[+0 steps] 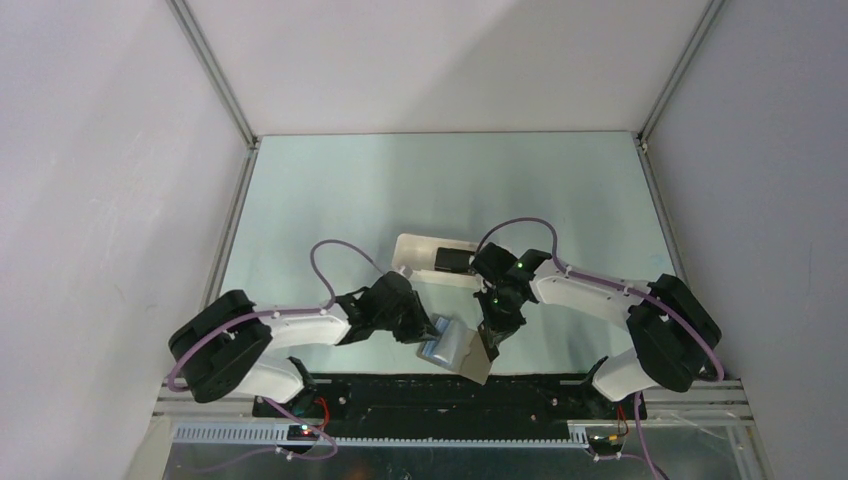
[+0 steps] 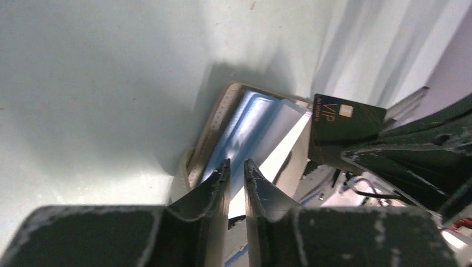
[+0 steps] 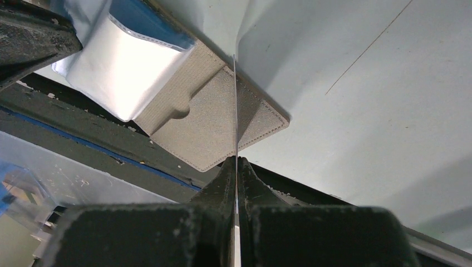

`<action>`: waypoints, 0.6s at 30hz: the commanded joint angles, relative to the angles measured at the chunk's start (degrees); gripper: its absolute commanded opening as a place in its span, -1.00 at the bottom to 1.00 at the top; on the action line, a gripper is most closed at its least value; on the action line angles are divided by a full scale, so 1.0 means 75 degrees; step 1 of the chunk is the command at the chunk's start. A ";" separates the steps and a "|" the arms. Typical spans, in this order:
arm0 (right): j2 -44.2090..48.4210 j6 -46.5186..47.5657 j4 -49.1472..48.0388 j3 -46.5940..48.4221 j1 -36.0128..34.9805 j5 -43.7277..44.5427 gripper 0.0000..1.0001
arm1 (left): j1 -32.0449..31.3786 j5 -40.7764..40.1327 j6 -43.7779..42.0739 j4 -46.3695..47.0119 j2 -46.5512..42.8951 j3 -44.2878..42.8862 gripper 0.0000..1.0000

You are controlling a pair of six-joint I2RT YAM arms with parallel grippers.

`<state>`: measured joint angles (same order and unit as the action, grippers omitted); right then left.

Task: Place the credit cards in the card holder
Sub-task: Turn over the card slot in the card holder.

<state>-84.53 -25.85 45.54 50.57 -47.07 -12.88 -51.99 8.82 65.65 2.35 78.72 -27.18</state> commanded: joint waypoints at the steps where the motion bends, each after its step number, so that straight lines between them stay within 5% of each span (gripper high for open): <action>1: -0.0057 -0.0008 0.0023 0.0019 -0.0061 0.0138 -1.00 | 0.0164 0.0904 0.0133 0.1152 0.0022 0.0071 -0.53; 10: 0.0405 -0.0060 -0.0170 0.0014 0.0112 -0.0229 -1.00 | -0.0444 0.1379 -0.0114 0.1151 0.0543 -0.0723 -0.30; 18: 0.2330 -0.0135 -0.0526 0.0017 0.1156 -0.1096 -1.00 | -0.0604 0.1526 0.0044 0.1150 0.0737 -0.0841 -0.14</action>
<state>-74.61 -26.04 44.01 50.35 -41.85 -17.41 -56.40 18.76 65.95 9.82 82.63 -31.99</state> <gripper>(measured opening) 0.010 0.431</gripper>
